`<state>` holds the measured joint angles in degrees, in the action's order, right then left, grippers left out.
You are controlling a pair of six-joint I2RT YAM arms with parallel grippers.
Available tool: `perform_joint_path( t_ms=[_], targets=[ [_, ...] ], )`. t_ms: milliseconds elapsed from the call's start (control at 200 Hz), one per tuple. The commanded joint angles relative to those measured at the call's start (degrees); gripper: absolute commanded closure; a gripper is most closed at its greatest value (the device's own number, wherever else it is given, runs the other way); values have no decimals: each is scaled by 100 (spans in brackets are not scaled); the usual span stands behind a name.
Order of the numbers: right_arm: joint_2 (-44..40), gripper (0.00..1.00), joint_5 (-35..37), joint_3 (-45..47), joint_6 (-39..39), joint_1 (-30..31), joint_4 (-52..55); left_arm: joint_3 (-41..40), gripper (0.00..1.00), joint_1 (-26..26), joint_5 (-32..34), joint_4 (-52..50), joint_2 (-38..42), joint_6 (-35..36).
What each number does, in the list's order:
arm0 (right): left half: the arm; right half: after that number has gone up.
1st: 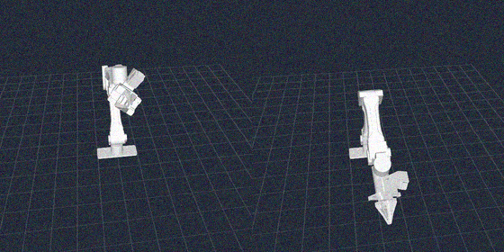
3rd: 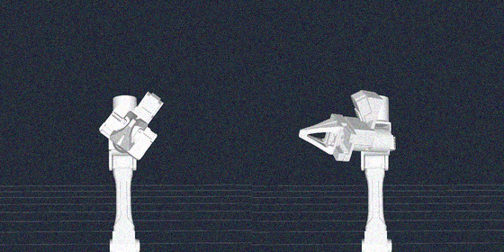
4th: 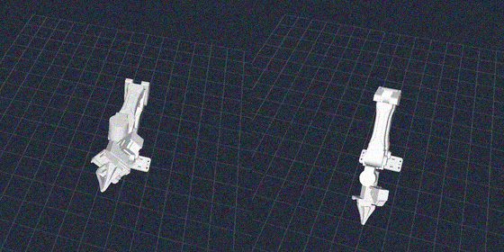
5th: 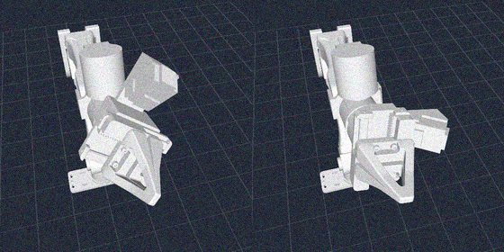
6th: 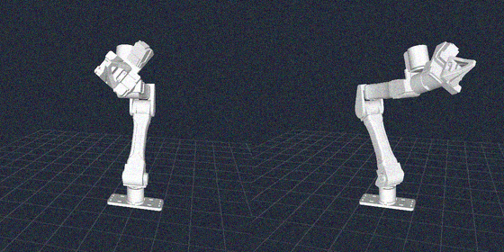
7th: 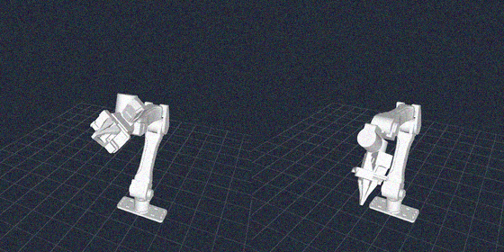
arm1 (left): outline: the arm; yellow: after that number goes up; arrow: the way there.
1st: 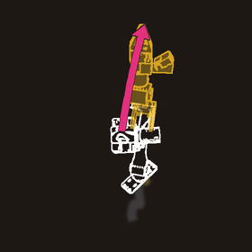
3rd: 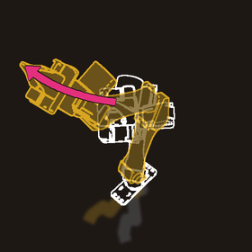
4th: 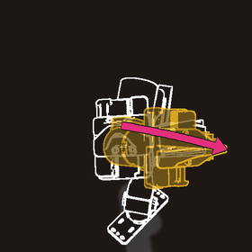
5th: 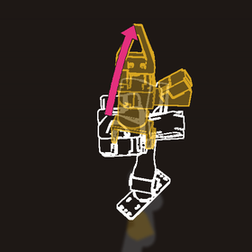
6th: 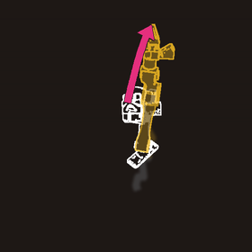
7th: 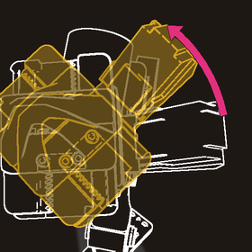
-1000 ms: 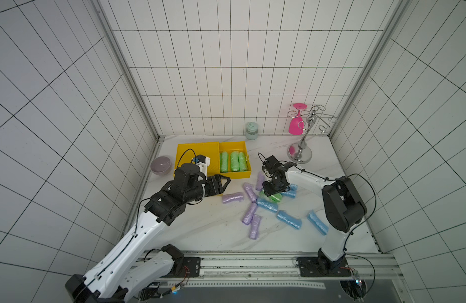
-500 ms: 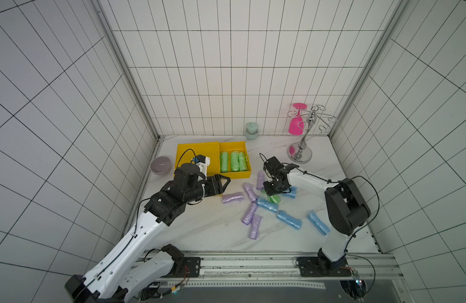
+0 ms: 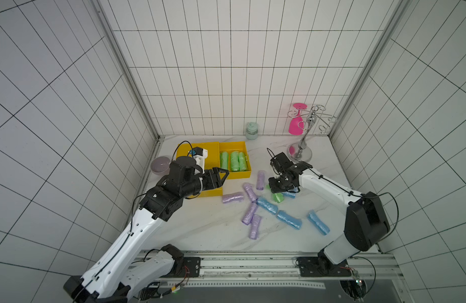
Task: Sort the rolls of trash bags by color and place them into the drawer
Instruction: Pick up the roll of trash bags from the center of the board, then place the roll of trash bags in the drawer.
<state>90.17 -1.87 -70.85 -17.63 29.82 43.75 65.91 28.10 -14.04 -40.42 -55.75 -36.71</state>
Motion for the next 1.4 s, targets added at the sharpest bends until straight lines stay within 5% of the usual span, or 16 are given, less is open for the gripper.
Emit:
perform_joint_path(
  t_ms=[0,295,515,820,1039,1399],
  targets=[
    [-369,100,77,-747,-268,-80,487,438,30,-443,-116,-211,-122,404],
    [-111,100,-1286,-2369,-995,87,305,1100,30,-1953,-648,-213,-502,734],
    [767,100,-2030,-3080,-2148,417,-867,925,30,-2625,-850,31,-558,736],
    [2091,100,-2537,-3826,-3413,573,-1882,727,30,-2831,-869,52,-556,895],
    [2414,97,-2048,-3991,-3556,664,-1637,539,30,-2904,-1022,166,-552,863],
    [2354,70,-1665,-4318,-3396,728,-1247,476,30,-2914,-1119,202,-569,834]
  ],
)
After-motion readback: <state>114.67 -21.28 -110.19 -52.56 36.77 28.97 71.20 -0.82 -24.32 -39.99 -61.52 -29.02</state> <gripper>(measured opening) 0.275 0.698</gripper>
